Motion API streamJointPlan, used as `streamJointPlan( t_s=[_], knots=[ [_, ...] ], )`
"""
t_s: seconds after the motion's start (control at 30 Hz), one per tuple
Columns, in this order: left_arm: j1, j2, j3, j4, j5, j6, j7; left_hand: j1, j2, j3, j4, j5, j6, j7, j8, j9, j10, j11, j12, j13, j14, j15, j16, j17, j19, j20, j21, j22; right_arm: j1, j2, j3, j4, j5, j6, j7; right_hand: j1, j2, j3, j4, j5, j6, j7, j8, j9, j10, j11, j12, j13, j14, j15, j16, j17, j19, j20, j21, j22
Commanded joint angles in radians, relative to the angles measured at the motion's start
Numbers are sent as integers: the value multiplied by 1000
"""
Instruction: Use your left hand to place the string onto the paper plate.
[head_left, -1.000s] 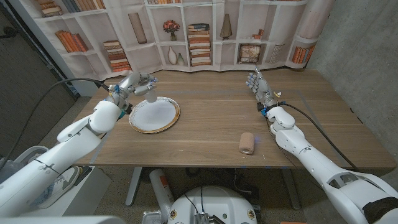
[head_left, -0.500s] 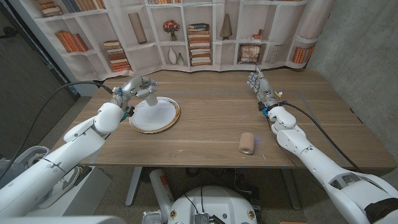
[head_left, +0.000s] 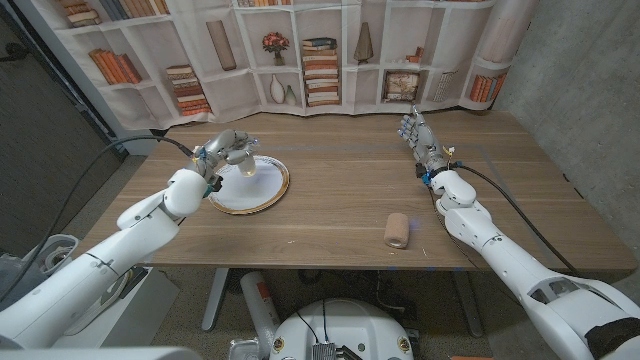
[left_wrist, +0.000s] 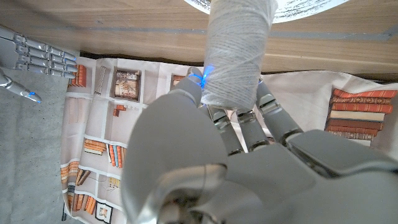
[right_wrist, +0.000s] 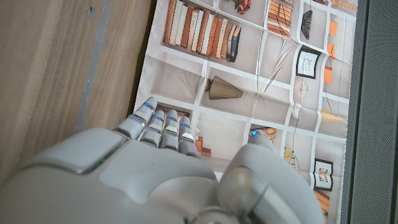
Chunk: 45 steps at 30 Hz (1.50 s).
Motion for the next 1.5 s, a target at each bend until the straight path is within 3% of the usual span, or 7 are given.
streamJointPlan(
  t_s=[0.03,0.63,0.83,1.5],
  knots=[
    [-31,-9,35,46,8,-11,2,2,12,8,0,7,7,-2,-4,1,13,0,-4,4,48,-123,-6,3,-2,1,3,3,16,12,-8,24,-7,4,4,-1,8,-5,-1,4,3,4,7,6,11,-2,2,3,10,0,4,1,12,0,2,4],
    [-34,-15,48,59,10,6,6,-1,10,9,0,7,6,-1,-9,1,14,2,-8,7,47,-121,-9,6,-10,3,3,2,27,28,-10,59,-6,21,14,-1,9,-7,-2,5,3,4,8,6,11,-4,2,3,10,0,3,1,12,1,1,4],
    [-27,-8,79,36,84,79,35,-2,10,10,0,7,8,-4,-9,1,13,2,-10,8,46,-124,-10,7,-17,4,1,2,35,34,-11,78,-4,25,24,-1,10,-7,-2,5,3,4,7,6,11,-2,2,3,10,0,3,1,12,1,1,4],
    [-35,-54,76,101,28,2,59,-7,9,10,2,7,9,-2,-12,1,15,-2,-13,11,46,-122,-14,9,-24,4,0,2,47,37,-16,93,-12,23,30,-1,11,-9,-3,5,3,4,8,6,11,-1,2,3,10,-1,3,1,12,1,0,4]
  ],
)
